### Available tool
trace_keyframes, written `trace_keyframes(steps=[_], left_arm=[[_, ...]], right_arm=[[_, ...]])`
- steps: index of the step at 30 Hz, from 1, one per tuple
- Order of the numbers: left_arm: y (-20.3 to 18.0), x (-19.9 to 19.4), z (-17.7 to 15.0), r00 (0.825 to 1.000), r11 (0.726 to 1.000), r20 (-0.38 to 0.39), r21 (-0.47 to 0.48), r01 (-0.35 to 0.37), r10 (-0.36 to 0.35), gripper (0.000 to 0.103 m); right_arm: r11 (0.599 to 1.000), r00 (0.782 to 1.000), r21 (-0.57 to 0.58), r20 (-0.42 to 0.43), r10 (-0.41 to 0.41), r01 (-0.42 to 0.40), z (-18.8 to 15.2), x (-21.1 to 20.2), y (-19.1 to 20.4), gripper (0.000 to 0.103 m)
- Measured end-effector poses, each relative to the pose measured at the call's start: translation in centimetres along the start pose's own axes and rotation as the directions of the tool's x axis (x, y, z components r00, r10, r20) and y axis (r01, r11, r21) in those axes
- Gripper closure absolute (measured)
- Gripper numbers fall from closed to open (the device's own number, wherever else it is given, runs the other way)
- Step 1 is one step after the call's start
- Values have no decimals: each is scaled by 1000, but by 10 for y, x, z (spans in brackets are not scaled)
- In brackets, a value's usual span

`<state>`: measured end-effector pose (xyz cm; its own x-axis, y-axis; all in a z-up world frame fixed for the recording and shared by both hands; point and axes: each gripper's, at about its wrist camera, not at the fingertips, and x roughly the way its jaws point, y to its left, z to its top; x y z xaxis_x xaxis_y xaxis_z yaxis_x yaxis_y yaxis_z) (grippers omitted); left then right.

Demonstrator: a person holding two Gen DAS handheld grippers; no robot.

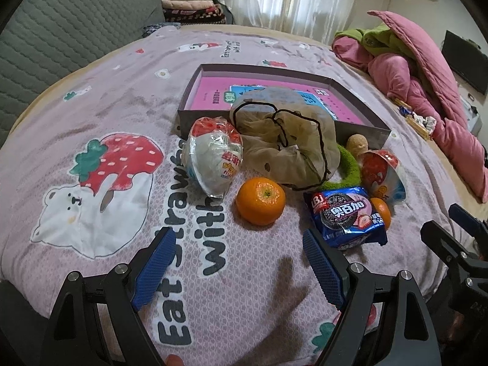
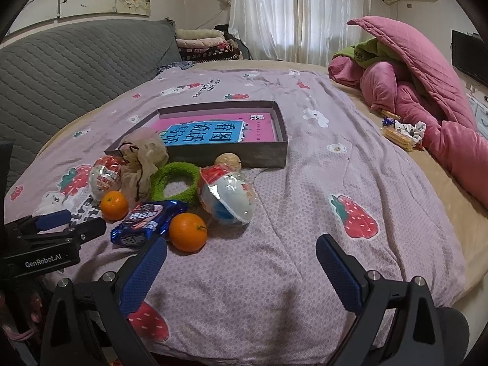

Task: Organize objects
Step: 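Grasp the orange with the left tool while the right tool grasps the wrapped egg toy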

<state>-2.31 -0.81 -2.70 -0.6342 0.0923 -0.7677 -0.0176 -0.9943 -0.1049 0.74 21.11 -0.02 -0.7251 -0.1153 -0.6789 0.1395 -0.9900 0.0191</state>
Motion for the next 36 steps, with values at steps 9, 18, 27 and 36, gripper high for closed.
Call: trace_keyframes(steps=[9, 18, 27, 36], left_arm=[[-1, 16, 3, 998, 999, -35, 6, 51, -51, 17], [3, 26, 9, 995, 996, -50, -23, 83, -84, 18], [0, 34, 15, 993, 995, -61, -11, 96, -97, 31], [2, 43, 20, 990, 993, -75, -20, 117, -118, 47]], right_arm=[[1000, 1000, 5, -20, -13, 13, 4, 17, -9, 6], [1000, 1000, -14, -17, -8, 8, 10, 25, -7, 7], [1000, 1000, -25, -23, -18, 17, 21, 39, -11, 7], [998, 999, -51, -25, -21, 20, 30, 51, -8, 9]])
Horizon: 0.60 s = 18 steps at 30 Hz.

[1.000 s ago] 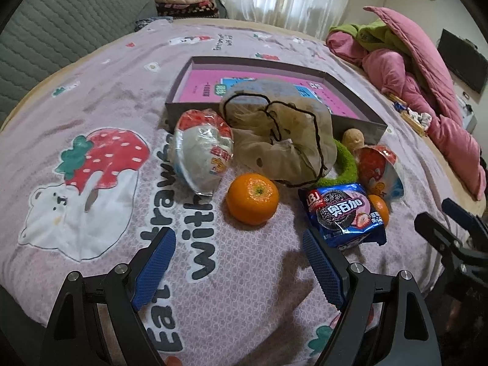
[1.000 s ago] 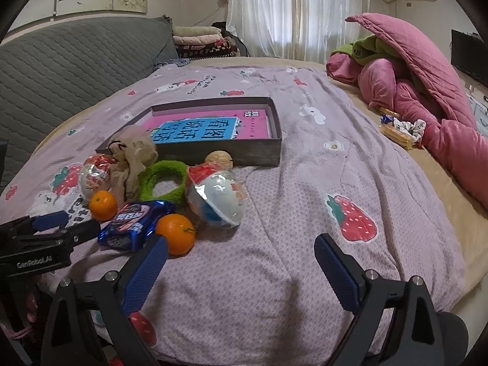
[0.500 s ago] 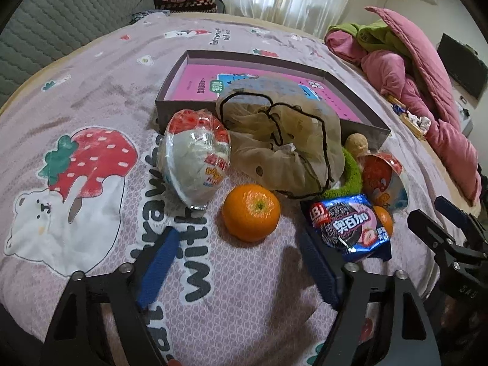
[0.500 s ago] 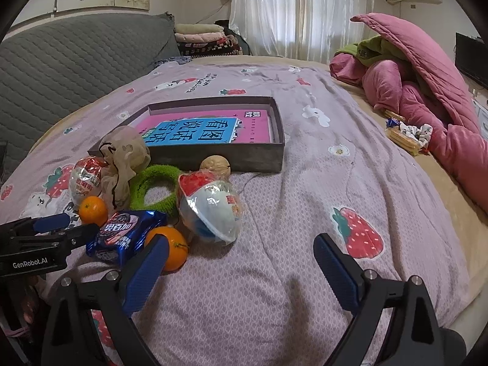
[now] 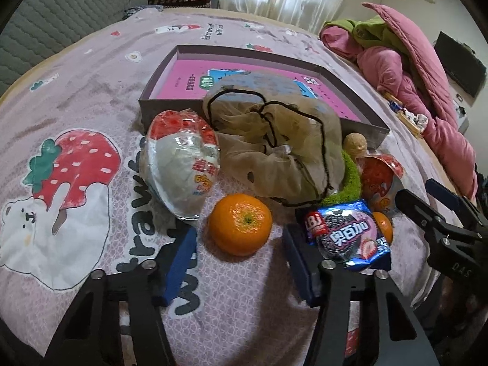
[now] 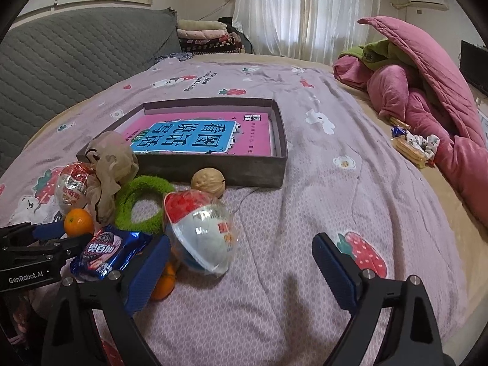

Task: Organize objects
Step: 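Grasp the orange with the left tool while the right tool grasps the wrapped egg toy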

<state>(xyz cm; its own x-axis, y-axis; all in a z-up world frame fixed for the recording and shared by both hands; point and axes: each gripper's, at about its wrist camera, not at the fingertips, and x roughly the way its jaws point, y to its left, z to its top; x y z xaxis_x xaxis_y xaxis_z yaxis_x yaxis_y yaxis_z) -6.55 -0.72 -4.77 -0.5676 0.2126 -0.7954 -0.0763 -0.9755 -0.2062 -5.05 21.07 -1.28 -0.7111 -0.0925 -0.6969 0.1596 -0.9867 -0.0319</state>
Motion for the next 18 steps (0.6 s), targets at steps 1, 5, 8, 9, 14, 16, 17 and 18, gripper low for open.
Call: trace_keyframes(steps=[1, 5, 8, 9, 14, 16, 17, 18], left_arm=[[2, 0, 0, 1000, 1000, 0, -1, 1, -1, 49], [2, 5, 2, 1000, 1000, -10, 6, 6, -6, 50], [0, 9, 5, 1000, 1000, -21, 15, 2, -2, 50], [-1, 9, 6, 1000, 1000, -22, 14, 2, -1, 50], [-7, 7, 2, 1000, 1000, -17, 29, -13, 13, 50], [-7, 4, -1, 1000, 1000, -14, 27, -12, 13, 50], [-7, 3, -2, 1000, 1000, -14, 25, -8, 8, 50], [-6, 2, -3, 1000, 1000, -12, 21, -5, 5, 52]], right_arm=[[1000, 1000, 0, 1, 1, -1, 0, 0, 0, 9], [1000, 1000, -2, 0, 8, -8, 3, 4, 0, 9], [1000, 1000, -6, -3, 16, -16, 5, 6, 1, 9], [1000, 1000, -7, -4, 18, -18, 5, 7, 1, 9], [999, 999, -14, -16, 32, -32, 7, 13, 3, 9], [999, 999, -28, -18, 38, -38, 8, 15, 6, 11], [998, 999, -35, -19, 44, -45, 9, 16, 8, 13], [998, 999, -41, -19, 50, -51, 9, 17, 9, 14]])
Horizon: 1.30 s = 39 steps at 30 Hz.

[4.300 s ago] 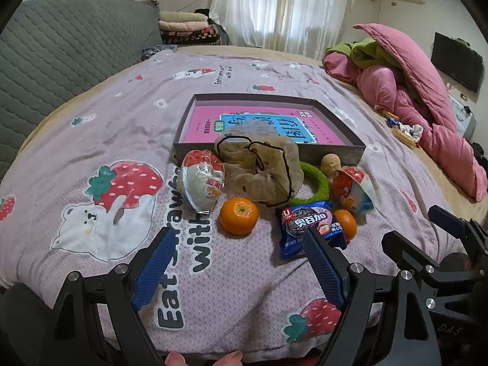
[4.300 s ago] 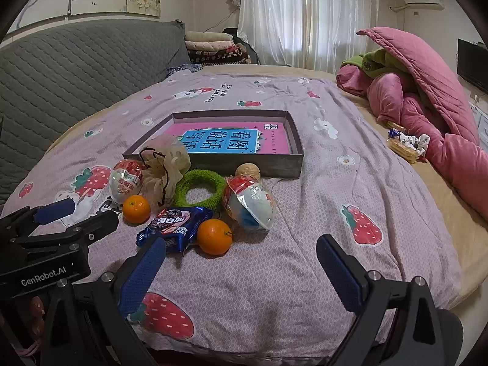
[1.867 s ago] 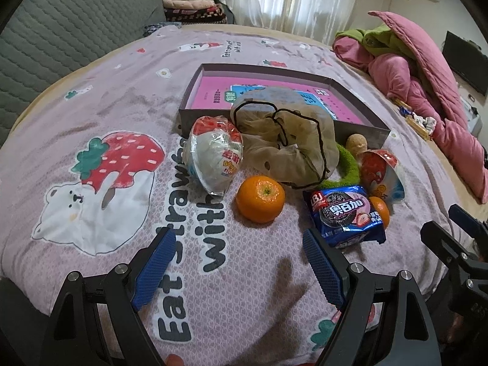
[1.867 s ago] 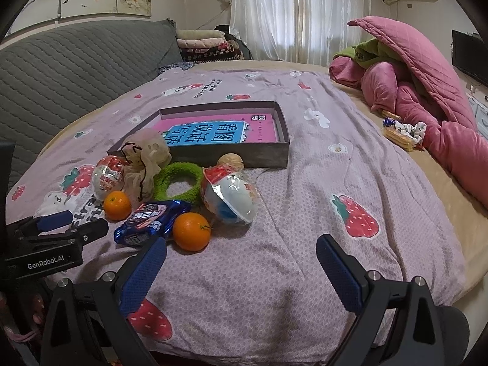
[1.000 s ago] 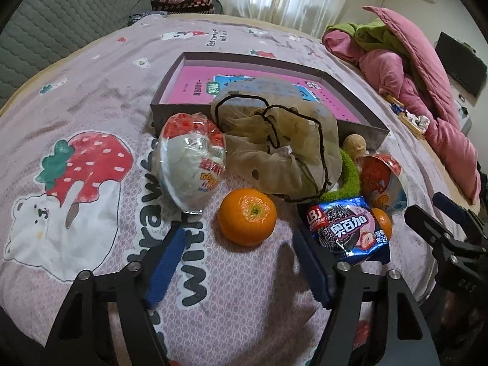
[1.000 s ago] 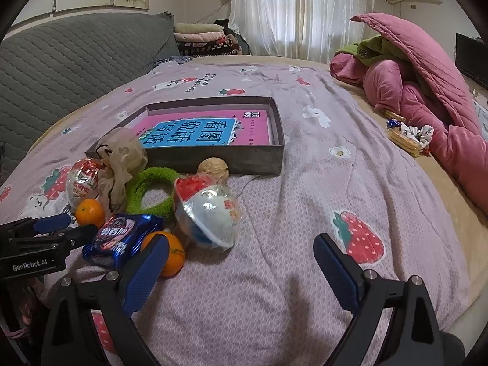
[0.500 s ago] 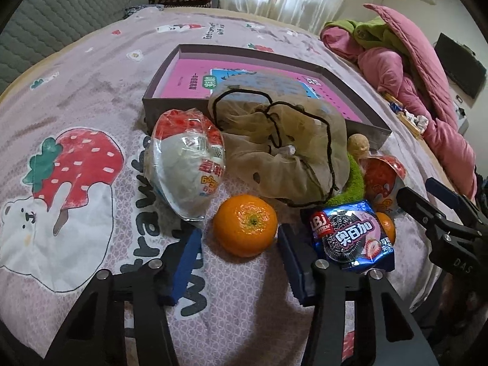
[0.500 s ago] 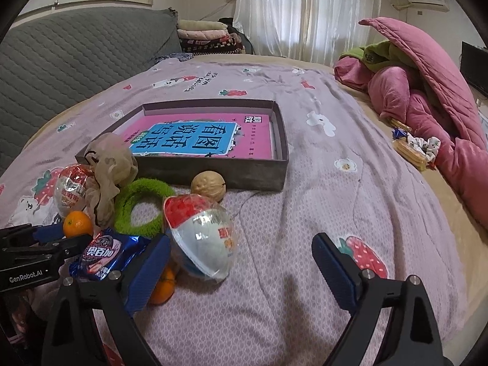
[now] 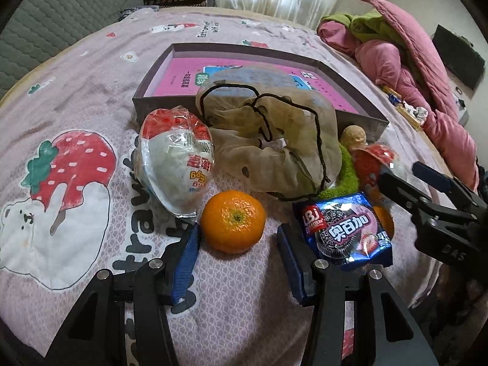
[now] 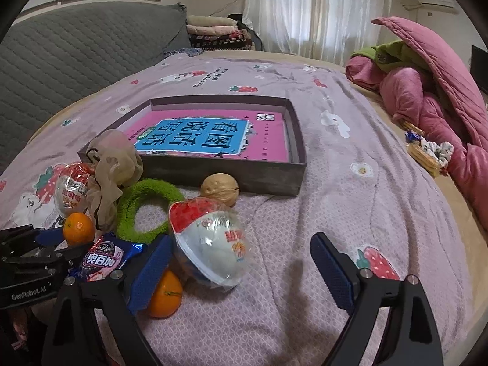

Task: Organize objects
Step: 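Grasp the orange with the left tool while the right tool grasps the wrapped egg toy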

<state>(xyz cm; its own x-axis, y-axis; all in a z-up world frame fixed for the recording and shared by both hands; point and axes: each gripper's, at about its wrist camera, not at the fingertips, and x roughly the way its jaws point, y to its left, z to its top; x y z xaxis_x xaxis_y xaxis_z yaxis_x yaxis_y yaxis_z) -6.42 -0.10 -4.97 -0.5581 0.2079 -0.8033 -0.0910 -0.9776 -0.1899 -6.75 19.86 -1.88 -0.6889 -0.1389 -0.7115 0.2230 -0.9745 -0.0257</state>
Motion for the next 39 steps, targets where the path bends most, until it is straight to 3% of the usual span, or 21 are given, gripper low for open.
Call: trace_keyframes(steps=[7, 22, 25, 39], left_arm=[[7, -2, 0, 1000, 999, -3, -44, 24, -24, 57], [2, 5, 8, 1000, 999, 18, -43, 25, -25, 57], [-2, 8, 12, 1000, 1000, 27, -25, 13, -13, 57], [-7, 10, 16, 998, 1000, 57, 19, -14, 13, 64]], right_arm=[[999, 999, -34, -20, 41, -42, 3, 9, 7, 30], [996, 998, -61, -26, 57, -58, 5, 22, 10, 41], [995, 997, -71, -23, 68, -70, 5, 22, 11, 48], [993, 992, 15, 34, 119, -120, 6, 15, -9, 48]])
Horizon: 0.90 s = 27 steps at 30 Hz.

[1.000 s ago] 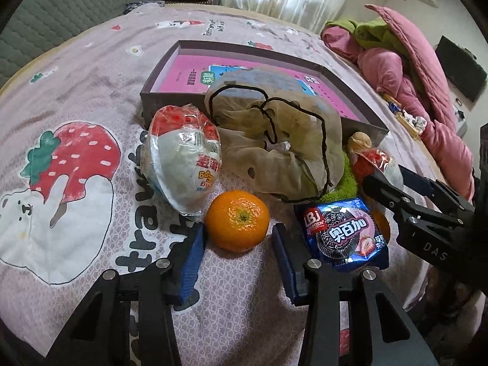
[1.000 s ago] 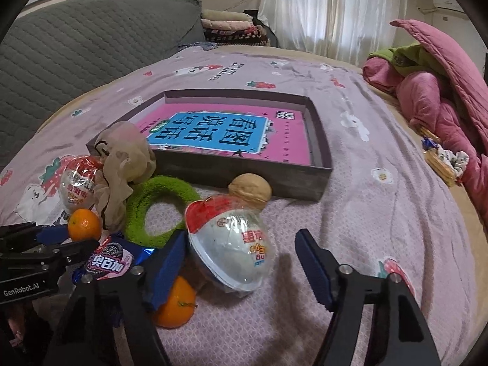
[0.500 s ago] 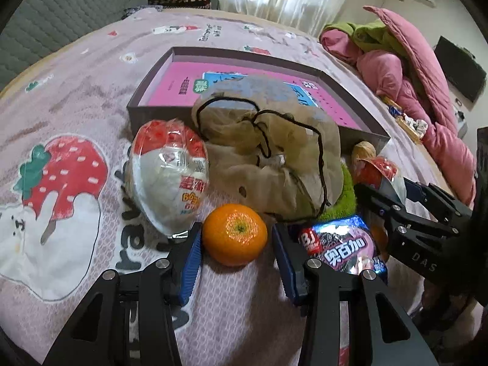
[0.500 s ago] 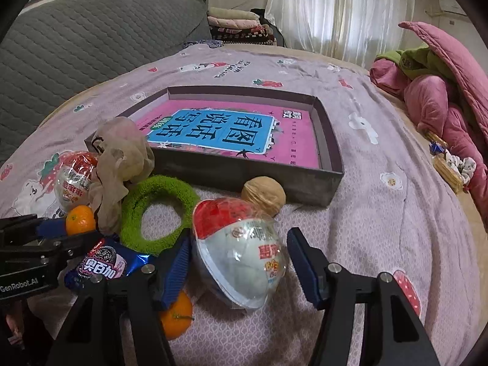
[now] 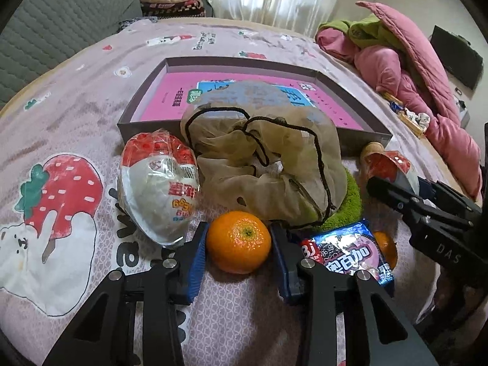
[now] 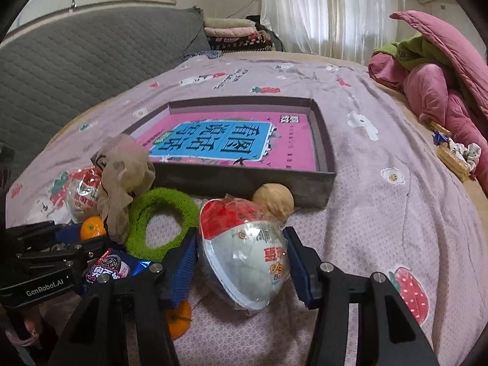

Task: Organize objects
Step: 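Grasp the orange with the left tool while the right tool grasps the wrapped egg toy, then carry the orange and egg toy over the grey tray with both tools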

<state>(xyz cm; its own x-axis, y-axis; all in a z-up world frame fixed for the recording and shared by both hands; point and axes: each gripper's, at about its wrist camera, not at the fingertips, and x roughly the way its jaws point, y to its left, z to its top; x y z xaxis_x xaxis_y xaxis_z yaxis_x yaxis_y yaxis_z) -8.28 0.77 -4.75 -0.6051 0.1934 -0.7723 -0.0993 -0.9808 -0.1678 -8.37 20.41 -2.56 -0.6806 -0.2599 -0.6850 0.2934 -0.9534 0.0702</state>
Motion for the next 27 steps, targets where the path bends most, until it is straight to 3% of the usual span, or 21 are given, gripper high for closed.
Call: trace_keyframes(steps=[12, 27], left_arm=[[-7, -28, -2, 998, 1000, 64, 6, 13, -14, 64], [-12, -66, -1, 988, 1000, 156, 12, -13, 11, 64]], right_arm=[[999, 996, 35, 85, 37, -41, 2, -22, -7, 48], [996, 984, 80, 175, 25, -40, 4, -52, -19, 48]])
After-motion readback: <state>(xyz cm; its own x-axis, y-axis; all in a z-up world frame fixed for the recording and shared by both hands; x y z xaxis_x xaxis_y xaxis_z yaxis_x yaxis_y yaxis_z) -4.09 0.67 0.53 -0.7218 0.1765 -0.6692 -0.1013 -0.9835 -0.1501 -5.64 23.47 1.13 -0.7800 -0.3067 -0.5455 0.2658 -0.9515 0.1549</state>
